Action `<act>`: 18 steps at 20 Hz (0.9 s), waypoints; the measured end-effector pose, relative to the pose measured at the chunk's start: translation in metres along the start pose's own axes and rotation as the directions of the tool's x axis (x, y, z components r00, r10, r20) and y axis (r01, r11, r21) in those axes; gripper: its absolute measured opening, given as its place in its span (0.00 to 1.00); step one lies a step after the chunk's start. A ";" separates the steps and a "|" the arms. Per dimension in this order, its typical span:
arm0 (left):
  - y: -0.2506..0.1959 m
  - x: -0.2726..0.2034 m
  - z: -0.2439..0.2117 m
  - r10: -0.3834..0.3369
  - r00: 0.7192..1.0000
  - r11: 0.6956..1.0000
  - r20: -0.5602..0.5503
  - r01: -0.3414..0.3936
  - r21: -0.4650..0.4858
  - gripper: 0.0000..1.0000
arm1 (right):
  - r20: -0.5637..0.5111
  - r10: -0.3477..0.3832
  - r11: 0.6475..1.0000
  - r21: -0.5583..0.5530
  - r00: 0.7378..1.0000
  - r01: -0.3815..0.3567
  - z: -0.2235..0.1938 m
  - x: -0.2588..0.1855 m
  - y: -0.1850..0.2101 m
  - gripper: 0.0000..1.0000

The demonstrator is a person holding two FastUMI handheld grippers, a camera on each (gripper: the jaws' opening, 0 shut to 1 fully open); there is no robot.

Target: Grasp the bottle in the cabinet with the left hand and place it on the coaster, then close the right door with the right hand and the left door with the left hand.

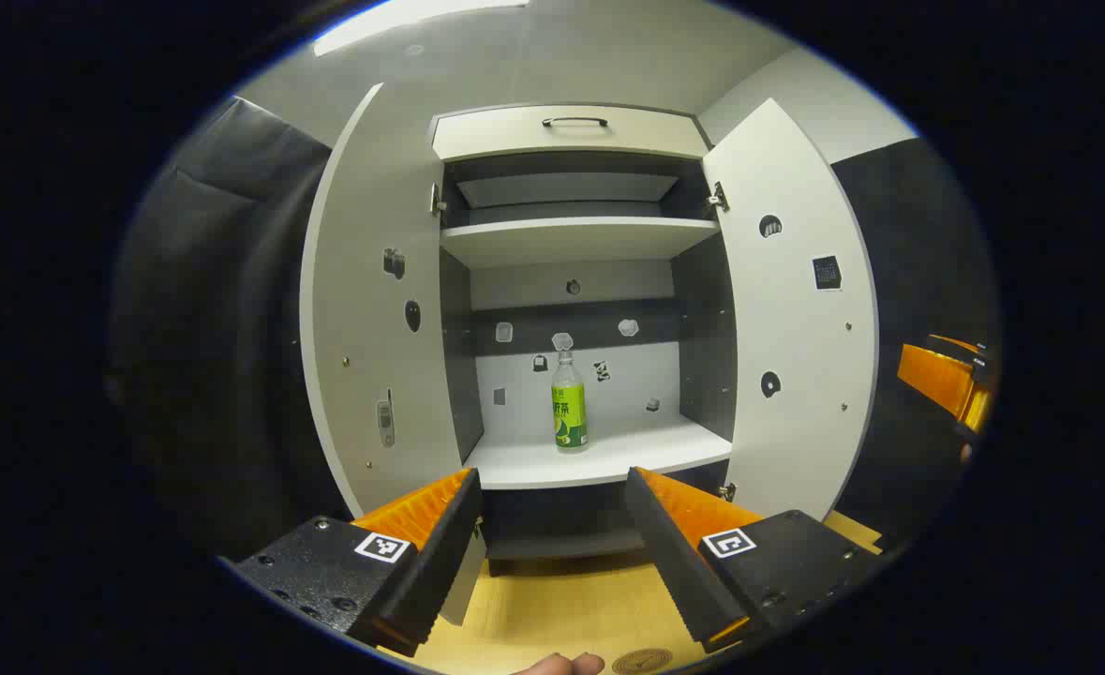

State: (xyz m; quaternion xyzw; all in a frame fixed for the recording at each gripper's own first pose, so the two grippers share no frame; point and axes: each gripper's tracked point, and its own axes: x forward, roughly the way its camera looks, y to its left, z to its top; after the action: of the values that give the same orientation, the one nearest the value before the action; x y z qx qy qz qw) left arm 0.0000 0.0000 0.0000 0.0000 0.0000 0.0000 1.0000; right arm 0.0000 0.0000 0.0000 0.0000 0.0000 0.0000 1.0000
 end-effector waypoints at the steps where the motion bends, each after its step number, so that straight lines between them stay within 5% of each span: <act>1: 0.000 0.002 -0.001 -0.004 1.000 1.000 -0.003 0.004 0.000 0.97 | 0.000 -0.005 1.000 -0.002 1.000 0.005 0.000 0.002 -0.001 0.98; 18: 0.008 0.041 0.004 -0.050 0.999 0.998 -0.016 0.049 -0.036 0.97 | 0.032 -0.054 0.993 -0.099 0.998 0.057 0.027 0.020 -0.018 0.93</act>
State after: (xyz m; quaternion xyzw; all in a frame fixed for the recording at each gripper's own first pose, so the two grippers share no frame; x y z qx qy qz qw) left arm 0.0406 0.0075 0.0044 -0.0180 0.0084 -0.0246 0.9995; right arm 0.0198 -0.0185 0.0271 -0.0501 -0.0147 -0.0277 0.9983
